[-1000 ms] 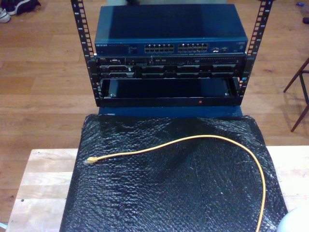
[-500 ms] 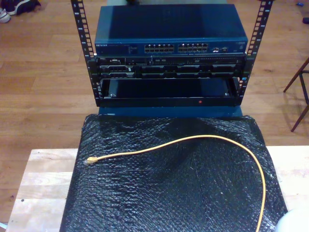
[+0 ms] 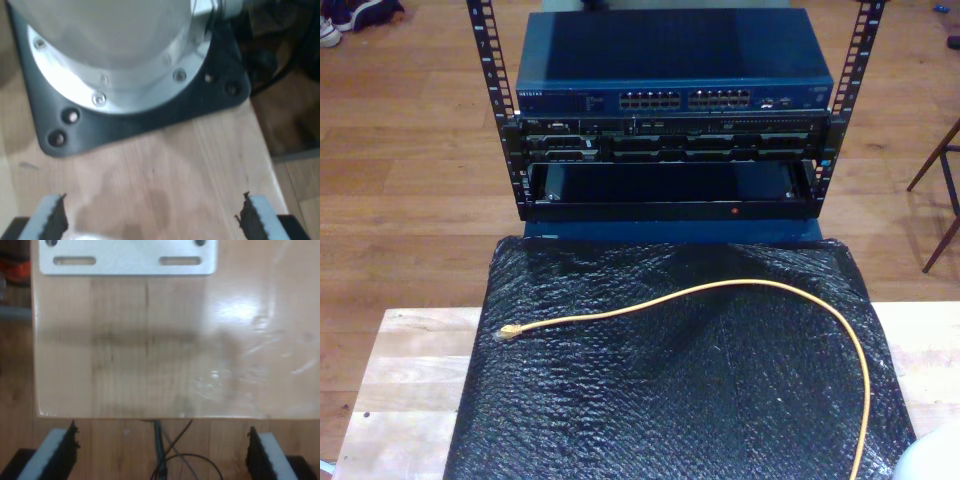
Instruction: Grab the cable and plug it in
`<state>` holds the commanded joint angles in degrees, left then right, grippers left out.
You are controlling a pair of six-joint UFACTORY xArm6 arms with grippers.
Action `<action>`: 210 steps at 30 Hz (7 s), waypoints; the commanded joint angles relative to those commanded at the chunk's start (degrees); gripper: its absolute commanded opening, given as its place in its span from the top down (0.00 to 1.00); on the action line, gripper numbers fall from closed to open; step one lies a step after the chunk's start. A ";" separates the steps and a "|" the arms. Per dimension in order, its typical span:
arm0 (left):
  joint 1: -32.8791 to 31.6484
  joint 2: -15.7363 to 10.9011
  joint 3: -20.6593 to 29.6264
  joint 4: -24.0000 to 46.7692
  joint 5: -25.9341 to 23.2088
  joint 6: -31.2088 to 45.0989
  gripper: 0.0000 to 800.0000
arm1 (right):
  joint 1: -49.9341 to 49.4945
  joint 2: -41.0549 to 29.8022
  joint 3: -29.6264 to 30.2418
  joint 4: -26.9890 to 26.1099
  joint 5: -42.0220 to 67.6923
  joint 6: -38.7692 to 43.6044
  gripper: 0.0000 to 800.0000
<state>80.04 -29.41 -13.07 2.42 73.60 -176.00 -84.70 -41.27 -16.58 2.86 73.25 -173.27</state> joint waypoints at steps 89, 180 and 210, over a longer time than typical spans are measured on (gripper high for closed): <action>-34.46 -0.18 -19.87 -13.10 21.01 -43.08 0.00 | 71.91 14.86 -35.87 35.34 9.05 74.81 0.00; -41.93 7.12 -19.08 -15.56 13.19 -60.84 0.00 | 132.92 78.42 -82.20 -7.03 -12.22 115.08 0.26; -41.93 7.21 -18.99 -15.56 13.27 -60.75 0.00 | 133.71 78.86 -82.11 -10.55 -12.22 121.23 0.63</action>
<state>38.11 -22.20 -32.05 -13.14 86.88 -236.75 49.01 37.58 -98.69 -7.69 61.03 -52.04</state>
